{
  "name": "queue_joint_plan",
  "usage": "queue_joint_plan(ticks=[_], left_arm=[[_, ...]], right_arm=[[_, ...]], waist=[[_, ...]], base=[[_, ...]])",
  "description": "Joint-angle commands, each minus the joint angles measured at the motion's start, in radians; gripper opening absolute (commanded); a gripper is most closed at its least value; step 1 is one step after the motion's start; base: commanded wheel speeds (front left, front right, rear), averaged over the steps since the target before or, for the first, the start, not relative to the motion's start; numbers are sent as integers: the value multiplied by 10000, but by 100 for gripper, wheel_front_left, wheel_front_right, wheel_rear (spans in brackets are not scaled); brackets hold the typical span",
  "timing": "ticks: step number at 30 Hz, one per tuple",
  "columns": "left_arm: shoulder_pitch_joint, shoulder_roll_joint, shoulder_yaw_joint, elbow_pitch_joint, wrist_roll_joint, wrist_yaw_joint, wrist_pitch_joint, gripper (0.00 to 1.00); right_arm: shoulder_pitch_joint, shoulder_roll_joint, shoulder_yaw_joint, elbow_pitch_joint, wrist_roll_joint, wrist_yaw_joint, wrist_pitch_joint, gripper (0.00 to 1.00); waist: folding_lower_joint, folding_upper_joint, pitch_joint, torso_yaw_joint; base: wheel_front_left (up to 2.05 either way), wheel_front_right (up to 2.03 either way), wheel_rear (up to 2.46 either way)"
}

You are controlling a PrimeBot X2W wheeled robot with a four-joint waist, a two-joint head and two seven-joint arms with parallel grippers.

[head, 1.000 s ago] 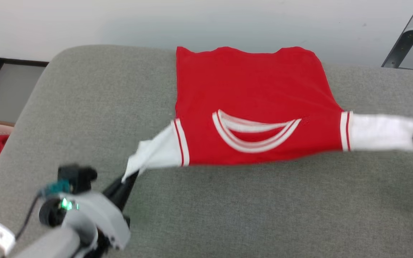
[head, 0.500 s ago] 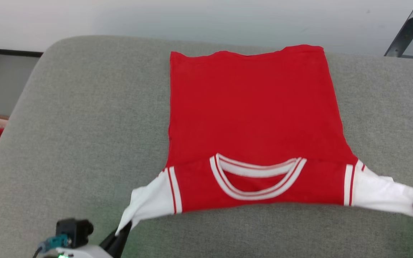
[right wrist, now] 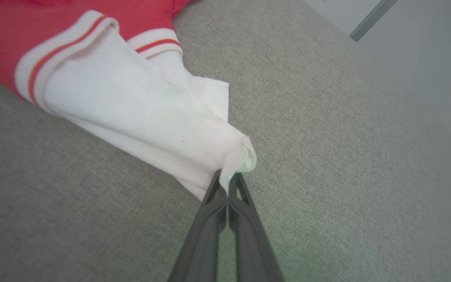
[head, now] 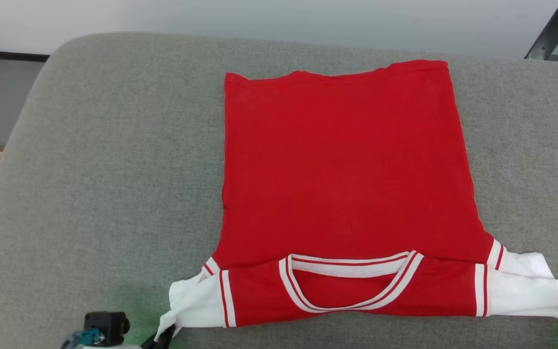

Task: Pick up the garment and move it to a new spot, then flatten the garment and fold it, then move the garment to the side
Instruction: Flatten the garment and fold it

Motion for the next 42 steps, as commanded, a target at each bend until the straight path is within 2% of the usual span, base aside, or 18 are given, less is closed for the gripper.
queue_joint_plan(ticks=[1, 3, 7, 8, 9, 10, 11, 17, 19, 25, 27, 30, 37, 42], left_arm=[[-146, -187, -75, 227, 62, 27, 127, 0], [-240, -287, -206, 496, 198, 87, 199, 0], [-478, -663, -118, 662, 141, -164, 29, 0], [-532, -731, -104, 658, 138, -227, 8, 0], [-589, -773, -121, 668, 171, -277, 1, 0], [-646, -791, -145, 676, 237, -302, -14, 0], [-689, -808, -153, 672, 265, -327, -42, 0], [-780, -891, -70, 420, 469, -438, -350, 0], [-674, -847, -79, 345, 516, -389, -411, 0], [-494, -892, 89, 104, 680, -354, -656, 0], [-487, -914, 83, 50, 781, -356, -696, 0], [-496, -1035, 88, -23, 903, -334, -746, 0], [-741, -1293, -119, 47, 1336, 7, -710, 0], [-1136, -1693, -361, -13, 1667, -20, -644, 0]], right_arm=[[-50, 36, -32, 33, -57, -13, 49, 0], [-43, 23, 128, 101, -67, -13, 266, 0], [-148, 222, 142, 142, 263, -13, 549, 0], [-192, 253, 70, 123, 282, -13, 622, 11], [-210, 332, 0, 120, 365, -13, 731, 40], [-219, 410, -24, 85, 473, -13, 835, 78], [-218, 463, -14, 15, 638, -13, 960, 100], [11, 489, -30, -736, 2213, -12, 1619, 100], [131, 255, -230, -1079, 2520, -13, 1748, 100], [-138, 219, -614, -2380, 3826, -12, 1050, 100], [-492, 125, -764, -2682, 3740, -12, 714, 100], [-1243, 375, -776, -2856, 3532, -12, 447, 100], [-4184, 796, 12, -2008, 3629, -12, 884, 100], [-6648, 633, 898, -564, 3864, -10, 2267, 100]], waist=[[0, 0, 25, -11], [0, 0, 49, -10], [0, 0, 80, -7], [0, 0, 85, -6], [0, 0, 87, -5], [0, 0, 87, -7], [0, 0, 87, -13], [0, 0, 10, -105], [0, 0, -13, -154], [0, 0, -58, -236], [0, 0, -61, -204], [0, 0, -41, -86], [0, 0, 127, 492], [0, 0, 354, 1220]], base=[[0, 0, 0], [0, 0, 0], [0, 0, 0], [0, 0, 0], [0, 0, 0], [0, 0, 0], [0, 0, 0], [0, 0, 0], [0, 0, 0], [0, 0, 0], [0, 0, 0], [0, 0, 0], [0, 0, 0], [0, 0, 0]])
